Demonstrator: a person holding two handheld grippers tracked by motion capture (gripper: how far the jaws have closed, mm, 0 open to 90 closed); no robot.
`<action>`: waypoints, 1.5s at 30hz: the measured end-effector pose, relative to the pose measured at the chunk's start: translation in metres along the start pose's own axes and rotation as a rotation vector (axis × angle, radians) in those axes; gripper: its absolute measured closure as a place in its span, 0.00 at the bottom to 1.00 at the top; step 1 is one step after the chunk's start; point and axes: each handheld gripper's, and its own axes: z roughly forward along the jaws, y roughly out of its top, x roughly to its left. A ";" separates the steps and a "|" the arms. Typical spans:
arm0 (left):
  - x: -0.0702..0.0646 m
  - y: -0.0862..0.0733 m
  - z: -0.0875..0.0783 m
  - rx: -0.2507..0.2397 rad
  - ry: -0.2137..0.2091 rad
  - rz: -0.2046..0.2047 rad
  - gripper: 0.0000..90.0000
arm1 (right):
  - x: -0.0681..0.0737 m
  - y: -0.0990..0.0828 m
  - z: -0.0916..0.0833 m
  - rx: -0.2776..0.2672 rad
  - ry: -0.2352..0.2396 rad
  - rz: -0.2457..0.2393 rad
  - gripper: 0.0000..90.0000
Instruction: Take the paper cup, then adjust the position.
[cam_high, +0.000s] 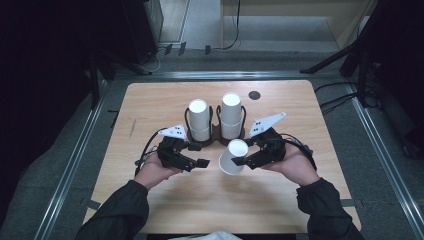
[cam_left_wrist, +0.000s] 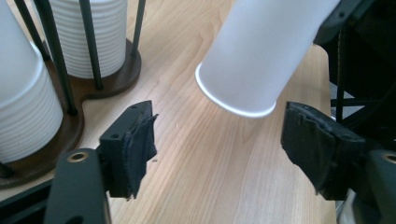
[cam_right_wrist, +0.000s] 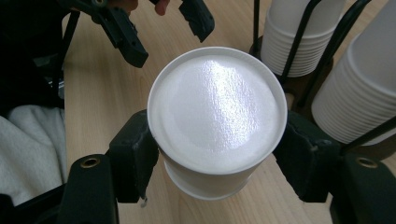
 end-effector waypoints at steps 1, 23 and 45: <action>0.002 -0.002 0.000 0.001 -0.017 -0.007 0.26 | 0.001 -0.002 0.003 0.000 0.007 0.005 0.38; 0.004 -0.016 0.006 0.026 -0.086 0.036 0.19 | -0.003 -0.015 0.036 -0.050 0.078 0.009 0.38; -0.002 -0.017 0.027 0.029 -0.114 0.095 0.17 | 0.005 0.001 0.052 -0.086 0.162 0.014 0.38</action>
